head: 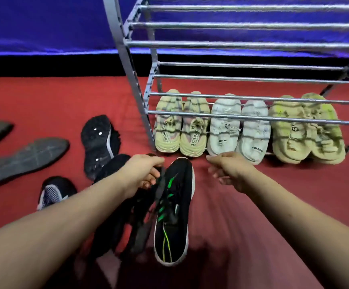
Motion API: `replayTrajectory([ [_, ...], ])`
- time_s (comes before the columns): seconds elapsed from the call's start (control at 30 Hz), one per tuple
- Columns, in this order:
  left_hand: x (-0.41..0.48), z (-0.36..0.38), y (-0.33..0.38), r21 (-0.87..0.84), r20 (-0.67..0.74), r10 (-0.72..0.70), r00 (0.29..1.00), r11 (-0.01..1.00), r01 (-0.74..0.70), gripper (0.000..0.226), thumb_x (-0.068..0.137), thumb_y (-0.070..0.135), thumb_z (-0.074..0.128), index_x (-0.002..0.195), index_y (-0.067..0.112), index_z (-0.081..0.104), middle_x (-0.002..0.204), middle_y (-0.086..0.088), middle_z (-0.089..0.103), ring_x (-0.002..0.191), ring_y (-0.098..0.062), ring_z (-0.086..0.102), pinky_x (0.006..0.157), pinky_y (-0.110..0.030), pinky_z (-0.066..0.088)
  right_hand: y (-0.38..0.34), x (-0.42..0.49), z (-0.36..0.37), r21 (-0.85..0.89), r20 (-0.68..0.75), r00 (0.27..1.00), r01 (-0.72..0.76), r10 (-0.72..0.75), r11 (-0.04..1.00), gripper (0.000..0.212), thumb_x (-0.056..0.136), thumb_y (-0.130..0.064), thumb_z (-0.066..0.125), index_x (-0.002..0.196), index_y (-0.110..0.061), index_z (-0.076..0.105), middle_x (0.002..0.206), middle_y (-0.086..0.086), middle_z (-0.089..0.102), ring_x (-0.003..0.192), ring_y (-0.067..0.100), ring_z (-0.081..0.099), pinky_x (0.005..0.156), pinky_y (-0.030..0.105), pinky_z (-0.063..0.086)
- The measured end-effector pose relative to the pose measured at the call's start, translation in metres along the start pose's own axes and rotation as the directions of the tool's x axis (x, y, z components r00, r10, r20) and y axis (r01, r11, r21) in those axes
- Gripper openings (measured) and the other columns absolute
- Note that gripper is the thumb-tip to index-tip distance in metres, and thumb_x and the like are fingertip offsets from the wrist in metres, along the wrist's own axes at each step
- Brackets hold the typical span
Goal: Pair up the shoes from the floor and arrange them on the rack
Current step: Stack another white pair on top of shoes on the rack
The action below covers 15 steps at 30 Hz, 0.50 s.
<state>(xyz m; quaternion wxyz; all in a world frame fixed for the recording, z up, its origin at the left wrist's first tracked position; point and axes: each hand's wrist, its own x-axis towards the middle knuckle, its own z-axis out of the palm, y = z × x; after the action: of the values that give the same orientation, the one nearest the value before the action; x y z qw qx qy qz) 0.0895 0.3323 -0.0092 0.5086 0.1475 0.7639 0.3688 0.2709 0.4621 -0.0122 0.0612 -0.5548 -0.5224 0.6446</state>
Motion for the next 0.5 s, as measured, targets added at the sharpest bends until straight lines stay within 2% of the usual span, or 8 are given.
replayTrajectory([
  [0.2,-0.007,-0.084,-0.043,-0.022,-0.144,-0.08,0.986,0.997,0.078,0.019,0.091,0.029,0.057,0.083,0.012,0.053,0.062,-0.006,0.052,0.042,-0.015,0.043,0.037,-0.015,0.028,-0.004,0.006,0.069,-0.123,0.15,0.988,-0.024,0.043,0.992,0.02,0.088,-0.028,0.063,0.076,-0.016,0.052,0.069,0.005,0.06,0.047,0.011,0.048,0.047,0.018,0.034],
  [0.3,-0.012,-0.122,-0.055,-0.047,-0.215,-0.084,0.973,0.996,0.076,0.018,0.09,0.026,0.058,0.082,0.01,0.055,0.059,-0.007,0.053,0.037,-0.015,0.043,0.036,-0.014,0.027,-0.009,0.009,0.098,-0.171,0.212,0.976,-0.004,0.041,0.985,0.019,0.087,-0.029,0.064,0.079,-0.016,0.053,0.069,0.004,0.06,0.044,0.009,0.048,0.043,0.016,0.036],
  [0.5,-0.041,-0.198,-0.069,-0.049,-0.318,-0.102,0.943,0.995,0.091,0.018,0.089,0.022,0.059,0.076,0.01,0.055,0.058,-0.009,0.053,0.035,-0.015,0.041,0.042,-0.018,0.027,-0.032,0.006,0.156,-0.296,0.316,0.947,0.039,0.059,0.954,0.02,0.087,-0.029,0.065,0.076,-0.018,0.053,0.065,0.003,0.061,0.04,0.007,0.048,0.038,0.014,0.036],
])
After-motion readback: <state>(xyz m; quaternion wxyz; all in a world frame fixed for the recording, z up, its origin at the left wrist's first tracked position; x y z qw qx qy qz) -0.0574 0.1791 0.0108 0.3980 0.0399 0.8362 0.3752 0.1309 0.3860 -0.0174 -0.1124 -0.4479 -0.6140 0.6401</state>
